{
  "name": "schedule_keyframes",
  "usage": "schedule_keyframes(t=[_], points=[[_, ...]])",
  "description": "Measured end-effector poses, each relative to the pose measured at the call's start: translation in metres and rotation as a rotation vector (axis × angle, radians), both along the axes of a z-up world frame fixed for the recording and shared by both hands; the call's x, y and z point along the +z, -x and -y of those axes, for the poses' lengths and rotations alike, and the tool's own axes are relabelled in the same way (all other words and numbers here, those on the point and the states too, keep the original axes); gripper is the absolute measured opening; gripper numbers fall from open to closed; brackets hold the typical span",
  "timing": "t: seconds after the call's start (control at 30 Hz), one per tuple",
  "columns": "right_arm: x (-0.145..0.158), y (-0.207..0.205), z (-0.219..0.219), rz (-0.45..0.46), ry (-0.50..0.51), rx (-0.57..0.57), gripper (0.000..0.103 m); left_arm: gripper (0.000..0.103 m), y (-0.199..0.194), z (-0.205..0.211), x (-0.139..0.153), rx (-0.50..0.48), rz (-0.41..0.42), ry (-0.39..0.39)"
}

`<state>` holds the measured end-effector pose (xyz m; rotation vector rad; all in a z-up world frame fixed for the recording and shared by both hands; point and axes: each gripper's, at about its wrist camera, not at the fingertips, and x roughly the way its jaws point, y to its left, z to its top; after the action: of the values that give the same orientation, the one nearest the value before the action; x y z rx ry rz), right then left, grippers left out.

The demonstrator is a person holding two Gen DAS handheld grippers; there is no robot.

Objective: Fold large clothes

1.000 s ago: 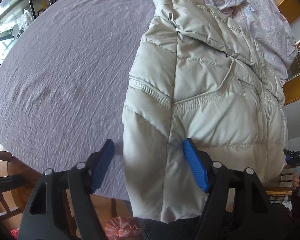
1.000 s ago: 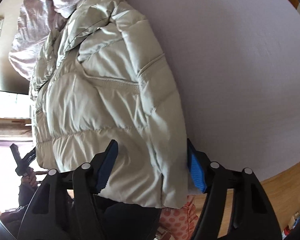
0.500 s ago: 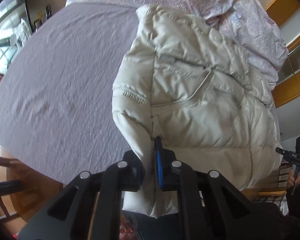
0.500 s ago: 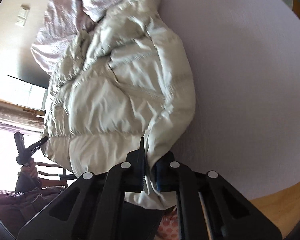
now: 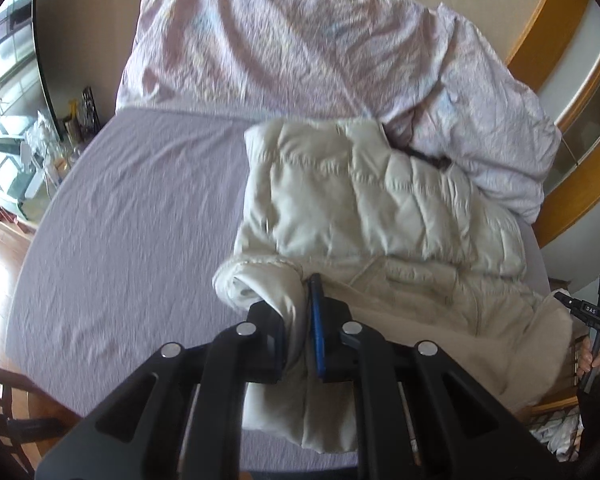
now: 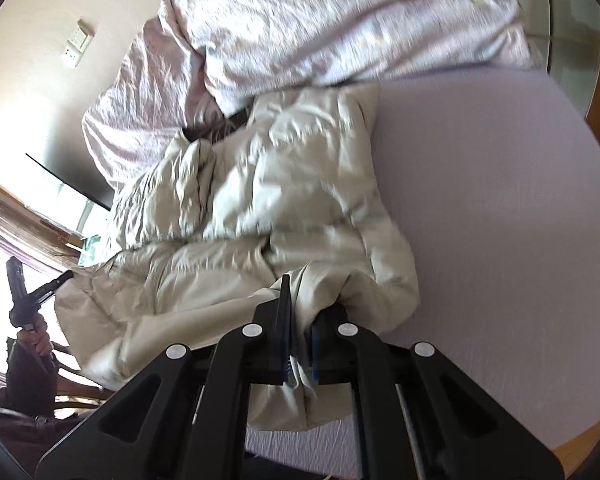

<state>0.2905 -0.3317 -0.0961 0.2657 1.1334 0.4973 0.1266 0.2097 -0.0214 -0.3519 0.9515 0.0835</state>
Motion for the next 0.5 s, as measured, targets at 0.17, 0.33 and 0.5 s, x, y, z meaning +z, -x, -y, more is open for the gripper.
schedule_keyframes(t=[0.17,0.33,0.5], points=[[0.014,-0.034,-0.017,0.046,0.03,-0.027,0.007,0.011,-0.028,-0.005,0.01,0.026,0.029,-0.017],[0.022,-0.064,-0.033,0.066,0.071,-0.033,0.007,0.011,-0.061,-0.008,0.019,0.043,0.048,-0.042],[0.024,-0.09,-0.041,0.073,0.088,-0.047,0.007,0.011,-0.092,-0.014,0.023,0.058,0.055,-0.053]])
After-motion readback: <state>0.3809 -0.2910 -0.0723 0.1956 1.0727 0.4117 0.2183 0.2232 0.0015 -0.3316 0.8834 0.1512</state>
